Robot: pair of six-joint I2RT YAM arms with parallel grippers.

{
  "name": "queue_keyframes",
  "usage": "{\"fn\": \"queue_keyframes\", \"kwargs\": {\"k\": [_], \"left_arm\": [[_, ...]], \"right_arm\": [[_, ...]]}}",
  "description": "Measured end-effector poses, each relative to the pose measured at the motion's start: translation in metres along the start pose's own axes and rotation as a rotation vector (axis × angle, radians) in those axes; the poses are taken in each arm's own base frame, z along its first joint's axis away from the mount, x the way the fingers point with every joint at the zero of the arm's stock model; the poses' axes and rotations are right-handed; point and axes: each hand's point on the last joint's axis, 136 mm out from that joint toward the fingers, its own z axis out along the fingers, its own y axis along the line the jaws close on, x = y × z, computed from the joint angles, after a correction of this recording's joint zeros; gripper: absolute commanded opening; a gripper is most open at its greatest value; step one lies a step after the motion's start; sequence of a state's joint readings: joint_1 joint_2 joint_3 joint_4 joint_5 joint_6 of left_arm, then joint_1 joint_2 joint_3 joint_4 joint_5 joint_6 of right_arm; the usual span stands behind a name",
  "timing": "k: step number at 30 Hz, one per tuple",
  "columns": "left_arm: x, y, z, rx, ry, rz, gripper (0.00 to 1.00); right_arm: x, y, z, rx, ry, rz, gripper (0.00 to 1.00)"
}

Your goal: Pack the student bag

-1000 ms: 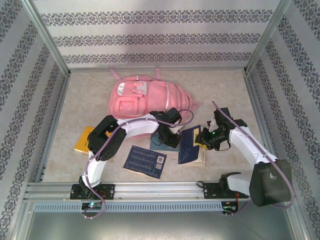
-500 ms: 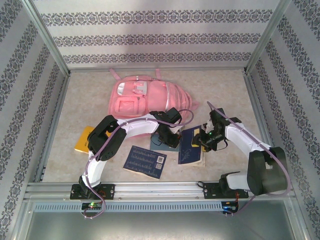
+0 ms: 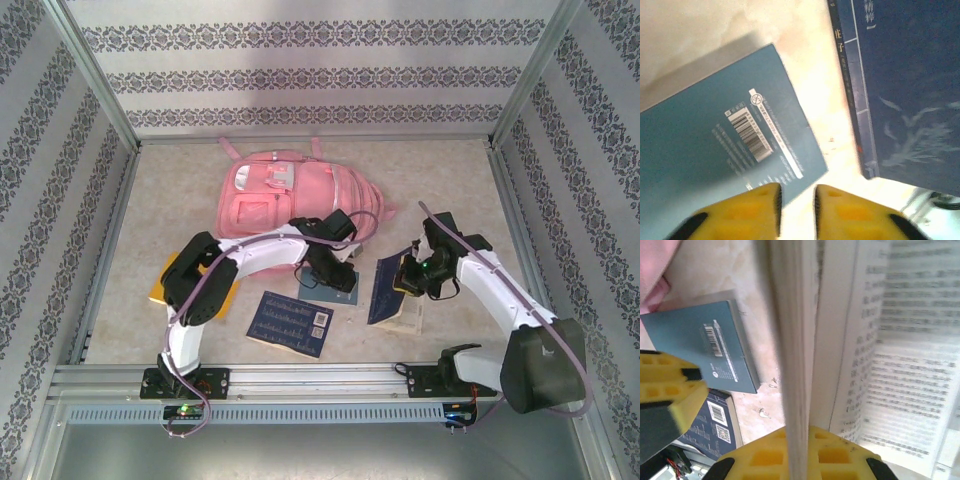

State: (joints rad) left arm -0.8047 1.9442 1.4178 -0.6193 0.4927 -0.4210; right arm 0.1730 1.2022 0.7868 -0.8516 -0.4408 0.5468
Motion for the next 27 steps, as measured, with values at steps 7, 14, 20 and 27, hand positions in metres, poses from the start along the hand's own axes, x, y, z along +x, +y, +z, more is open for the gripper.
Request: {"fn": "queue_keyframes", "kwargs": {"k": [7, 14, 20, 27], "left_arm": [[-0.023, -0.030, -0.076, 0.086, -0.185, -0.097, 0.60], [-0.039, -0.040, -0.108, 0.148, -0.278, -0.237, 0.74], [-0.047, -0.034, -0.134, 0.146, -0.368, -0.340, 0.75], [-0.056, -0.030, -0.170, 0.246, -0.522, -0.395, 0.71]], "right_arm": [[-0.004, 0.037, -0.035, -0.030, -0.093, -0.129, 0.00], [0.005, 0.091, -0.075, -0.154, -0.178, -0.265, 0.00], [0.021, 0.134, -0.101, -0.242, -0.204, -0.399, 0.00], [0.026, 0.177, -0.124, -0.358, -0.216, -0.489, 0.00]]}}
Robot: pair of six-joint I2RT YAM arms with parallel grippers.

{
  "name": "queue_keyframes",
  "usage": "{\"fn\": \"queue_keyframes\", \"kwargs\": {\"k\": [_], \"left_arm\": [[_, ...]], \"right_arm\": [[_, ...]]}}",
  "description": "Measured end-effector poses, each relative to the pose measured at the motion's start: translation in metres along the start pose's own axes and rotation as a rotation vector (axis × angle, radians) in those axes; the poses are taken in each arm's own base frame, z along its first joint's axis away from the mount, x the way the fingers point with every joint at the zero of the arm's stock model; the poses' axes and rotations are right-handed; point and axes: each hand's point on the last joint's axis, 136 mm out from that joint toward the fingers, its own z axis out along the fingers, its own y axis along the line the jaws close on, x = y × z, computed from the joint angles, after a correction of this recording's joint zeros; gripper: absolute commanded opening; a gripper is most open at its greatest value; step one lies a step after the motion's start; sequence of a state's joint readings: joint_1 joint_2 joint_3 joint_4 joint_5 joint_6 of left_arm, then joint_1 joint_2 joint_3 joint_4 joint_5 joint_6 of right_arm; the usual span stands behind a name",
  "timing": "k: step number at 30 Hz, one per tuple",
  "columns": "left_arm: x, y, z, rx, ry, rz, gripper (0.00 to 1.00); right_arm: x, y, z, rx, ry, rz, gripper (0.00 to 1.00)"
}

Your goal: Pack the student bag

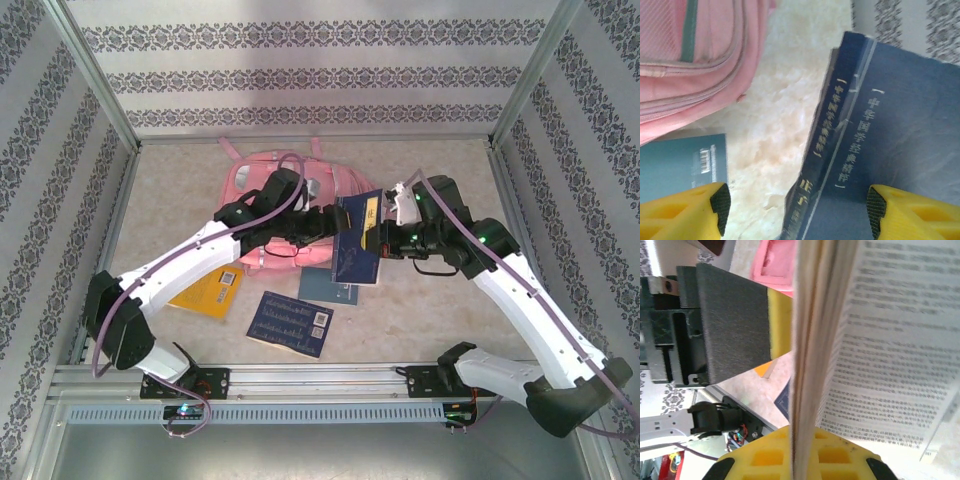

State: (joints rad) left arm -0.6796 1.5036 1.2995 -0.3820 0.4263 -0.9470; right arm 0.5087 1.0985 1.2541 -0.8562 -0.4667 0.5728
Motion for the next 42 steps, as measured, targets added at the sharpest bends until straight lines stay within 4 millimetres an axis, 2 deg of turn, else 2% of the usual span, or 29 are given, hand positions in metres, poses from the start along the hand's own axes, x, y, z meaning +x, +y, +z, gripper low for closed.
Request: {"fn": "queue_keyframes", "kwargs": {"k": [5, 9, 15, 19, 23, 28, 32, 34, 35, 38, 41, 42], "left_arm": [[-0.014, -0.003, -0.001, 0.142, -0.054, -0.047, 0.67], [-0.023, -0.017, -0.011, 0.276, -0.085, -0.070, 0.68], [-0.035, -0.039, -0.046, 0.437, -0.164, -0.092, 0.78], [-0.043, -0.054, -0.069, 0.533, -0.206, -0.117, 0.76], [-0.046, -0.067, -0.080, 0.603, -0.204, -0.132, 0.66], [-0.045, -0.068, -0.082, 0.608, -0.189, -0.139, 0.40], [-0.040, -0.071, -0.090, 0.601, -0.191, -0.118, 0.27], [-0.036, -0.072, -0.094, 0.594, -0.192, -0.104, 0.21], [-0.034, -0.072, -0.096, 0.587, -0.191, -0.098, 0.19], [-0.030, -0.068, -0.099, 0.563, -0.190, -0.084, 0.13], [-0.028, -0.069, -0.107, 0.560, -0.200, -0.069, 0.12], [-0.028, -0.070, -0.108, 0.561, -0.201, -0.065, 0.12]], "right_arm": [[-0.015, 0.015, 0.006, -0.052, -0.004, 0.010, 0.00], [-0.029, 0.029, 0.008, -0.124, -0.019, 0.051, 0.00], [-0.054, 0.053, 0.003, -0.271, -0.072, 0.129, 0.00], [-0.065, 0.058, -0.001, -0.358, -0.115, 0.169, 0.00], [-0.067, 0.054, 0.004, -0.388, -0.115, 0.199, 0.00], [-0.067, 0.048, 0.005, -0.382, -0.120, 0.206, 0.00], [-0.063, 0.049, 0.006, -0.387, -0.100, 0.191, 0.00], [-0.059, 0.050, 0.007, -0.391, -0.085, 0.175, 0.09], [-0.057, 0.050, 0.007, -0.392, -0.079, 0.168, 0.17], [-0.056, 0.045, 0.007, -0.369, -0.084, 0.172, 0.56], [-0.060, 0.036, 0.008, -0.332, -0.111, 0.180, 0.80], [-0.060, 0.034, 0.009, -0.320, -0.115, 0.183, 0.85]]}}
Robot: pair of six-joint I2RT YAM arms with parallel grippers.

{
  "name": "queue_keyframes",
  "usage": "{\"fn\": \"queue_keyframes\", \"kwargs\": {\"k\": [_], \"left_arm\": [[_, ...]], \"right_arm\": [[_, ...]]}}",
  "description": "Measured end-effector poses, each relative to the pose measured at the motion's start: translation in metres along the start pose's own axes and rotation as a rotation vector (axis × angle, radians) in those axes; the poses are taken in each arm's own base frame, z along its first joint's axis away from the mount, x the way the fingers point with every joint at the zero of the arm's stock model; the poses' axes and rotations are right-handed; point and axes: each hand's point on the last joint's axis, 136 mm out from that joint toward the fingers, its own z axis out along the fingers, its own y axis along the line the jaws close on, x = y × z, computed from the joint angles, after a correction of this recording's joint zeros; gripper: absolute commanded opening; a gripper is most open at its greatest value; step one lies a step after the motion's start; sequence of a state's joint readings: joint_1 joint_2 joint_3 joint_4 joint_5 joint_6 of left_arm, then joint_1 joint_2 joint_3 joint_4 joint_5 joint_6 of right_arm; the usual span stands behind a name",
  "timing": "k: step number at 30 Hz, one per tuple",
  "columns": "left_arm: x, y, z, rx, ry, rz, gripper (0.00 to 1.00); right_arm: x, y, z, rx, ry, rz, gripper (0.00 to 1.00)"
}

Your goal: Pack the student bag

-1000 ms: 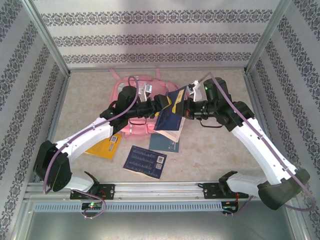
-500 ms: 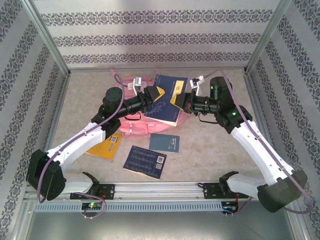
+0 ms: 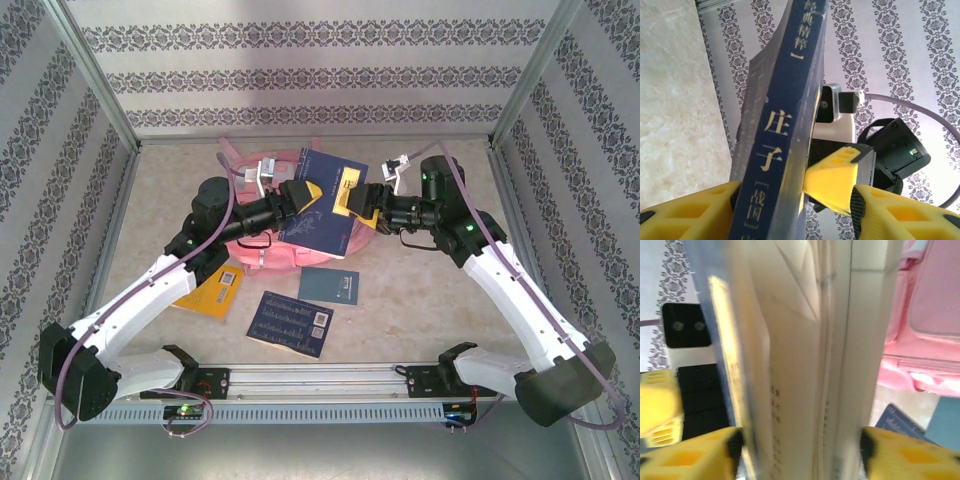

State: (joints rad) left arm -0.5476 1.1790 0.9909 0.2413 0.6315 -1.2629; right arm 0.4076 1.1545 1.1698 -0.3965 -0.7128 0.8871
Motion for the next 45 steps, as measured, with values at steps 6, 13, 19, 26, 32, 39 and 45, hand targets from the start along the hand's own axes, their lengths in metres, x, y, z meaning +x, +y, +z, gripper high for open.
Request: {"fn": "queue_keyframes", "kwargs": {"k": [6, 13, 19, 26, 32, 39, 45], "left_arm": [[-0.002, -0.007, -0.003, 0.008, -0.011, 0.013, 0.11], [-0.003, -0.008, -0.003, 0.008, -0.016, 0.014, 0.05], [-0.005, -0.005, -0.003, -0.015, -0.028, 0.008, 0.07], [-0.008, 0.004, -0.004, -0.059, -0.050, 0.002, 0.07], [-0.006, 0.012, -0.003, -0.091, -0.040, -0.011, 0.15], [-0.007, 0.024, 0.008, -0.178, 0.000, 0.007, 0.67], [-0.045, 0.023, 0.013, -0.372, -0.040, 0.152, 0.76]], "right_arm": [[-0.001, -0.011, -0.003, 0.042, -0.041, 0.035, 0.92], [-0.012, -0.007, 0.013, -0.051, -0.058, 0.113, 0.79], [-0.026, 0.012, 0.022, -0.163, -0.071, 0.140, 0.49], [-0.020, 0.022, 0.011, -0.204, -0.092, 0.138, 0.25], [-0.012, 0.022, 0.012, -0.203, -0.090, 0.130, 0.04], [-0.013, 0.002, 0.004, -0.056, -0.146, 0.114, 0.00], [-0.015, -0.030, -0.036, 0.225, -0.260, 0.089, 0.00]]}}
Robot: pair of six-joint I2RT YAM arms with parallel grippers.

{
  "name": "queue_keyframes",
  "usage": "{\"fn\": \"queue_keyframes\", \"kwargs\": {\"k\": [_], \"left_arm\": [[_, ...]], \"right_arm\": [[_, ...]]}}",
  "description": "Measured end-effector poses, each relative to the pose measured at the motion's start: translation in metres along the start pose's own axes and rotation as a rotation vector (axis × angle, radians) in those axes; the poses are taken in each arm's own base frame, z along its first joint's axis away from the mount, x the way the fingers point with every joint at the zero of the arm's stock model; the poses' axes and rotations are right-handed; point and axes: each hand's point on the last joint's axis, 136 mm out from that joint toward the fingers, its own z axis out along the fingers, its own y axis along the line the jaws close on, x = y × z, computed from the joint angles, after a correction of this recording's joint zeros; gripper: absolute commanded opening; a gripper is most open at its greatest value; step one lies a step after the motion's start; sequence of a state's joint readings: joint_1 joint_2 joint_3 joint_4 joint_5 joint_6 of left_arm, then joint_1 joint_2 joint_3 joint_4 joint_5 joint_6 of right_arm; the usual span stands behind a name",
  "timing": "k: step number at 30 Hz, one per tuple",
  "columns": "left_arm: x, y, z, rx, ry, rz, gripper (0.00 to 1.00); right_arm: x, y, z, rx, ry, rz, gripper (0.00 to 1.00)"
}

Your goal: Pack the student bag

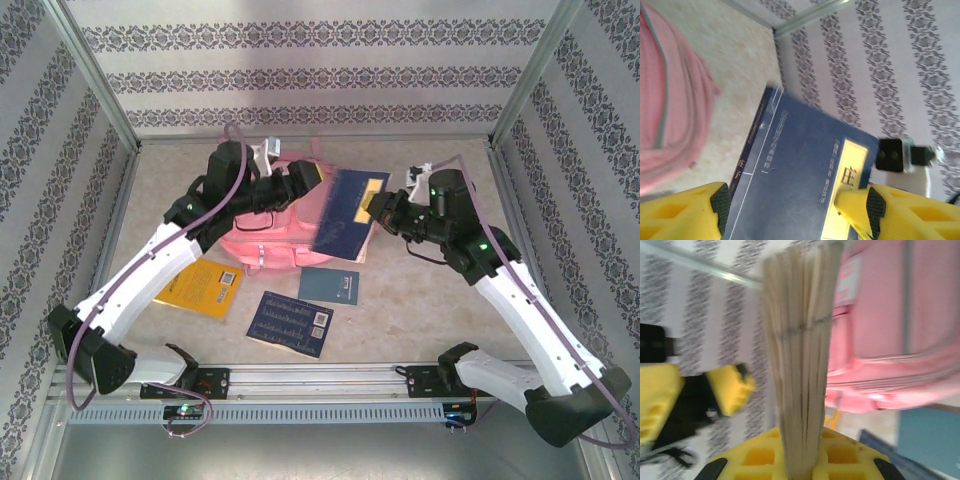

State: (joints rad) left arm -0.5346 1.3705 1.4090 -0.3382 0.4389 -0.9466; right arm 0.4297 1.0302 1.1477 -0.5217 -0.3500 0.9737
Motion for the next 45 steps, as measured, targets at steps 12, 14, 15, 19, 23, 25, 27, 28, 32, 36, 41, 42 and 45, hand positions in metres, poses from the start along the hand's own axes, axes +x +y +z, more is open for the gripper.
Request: {"fn": "queue_keyframes", "kwargs": {"k": [12, 14, 15, 19, 23, 25, 27, 28, 32, 36, 41, 42, 45], "left_arm": [[-0.001, 0.109, 0.106, -0.374, 0.152, 0.058, 0.59], [0.001, 0.123, 0.132, -0.384, 0.189, 0.063, 0.54], [0.002, 0.128, 0.141, -0.386, 0.203, 0.066, 0.51], [0.002, 0.146, 0.172, -0.392, 0.238, 0.088, 0.45], [-0.005, 0.151, 0.189, -0.376, 0.247, 0.107, 0.37], [-0.008, 0.152, 0.191, -0.367, 0.251, 0.112, 0.34], [-0.009, 0.150, 0.193, -0.351, 0.257, 0.115, 0.34], [-0.009, 0.150, 0.194, -0.346, 0.259, 0.114, 0.33], [-0.008, 0.153, 0.198, -0.341, 0.272, 0.107, 0.34], [-0.002, 0.163, 0.203, -0.352, 0.290, 0.097, 0.34], [0.004, 0.173, 0.209, -0.362, 0.311, 0.084, 0.12], [0.004, 0.175, 0.210, -0.362, 0.313, 0.079, 0.06], [0.005, 0.173, 0.212, -0.352, 0.320, 0.077, 0.00]], "right_arm": [[-0.001, -0.097, -0.046, 0.472, -0.045, -0.038, 0.00], [-0.004, -0.098, -0.054, 0.493, -0.053, -0.043, 0.00], [-0.005, -0.099, -0.057, 0.501, -0.056, -0.045, 0.00], [-0.007, -0.104, -0.067, 0.532, -0.057, -0.036, 0.00], [-0.005, -0.110, -0.075, 0.553, -0.056, -0.023, 0.00], [-0.004, -0.110, -0.078, 0.554, -0.059, -0.019, 0.00], [-0.003, -0.111, -0.081, 0.551, -0.063, -0.012, 0.00], [-0.002, -0.112, -0.082, 0.550, -0.063, -0.009, 0.00], [-0.002, -0.115, -0.084, 0.554, -0.064, 0.006, 0.00], [-0.002, -0.115, -0.084, 0.554, -0.064, 0.006, 0.00], [-0.001, -0.118, -0.081, 0.556, -0.058, 0.009, 0.00], [-0.001, -0.119, -0.081, 0.555, -0.057, 0.009, 0.00], [-0.001, -0.119, -0.080, 0.553, -0.060, 0.009, 0.00]]}}
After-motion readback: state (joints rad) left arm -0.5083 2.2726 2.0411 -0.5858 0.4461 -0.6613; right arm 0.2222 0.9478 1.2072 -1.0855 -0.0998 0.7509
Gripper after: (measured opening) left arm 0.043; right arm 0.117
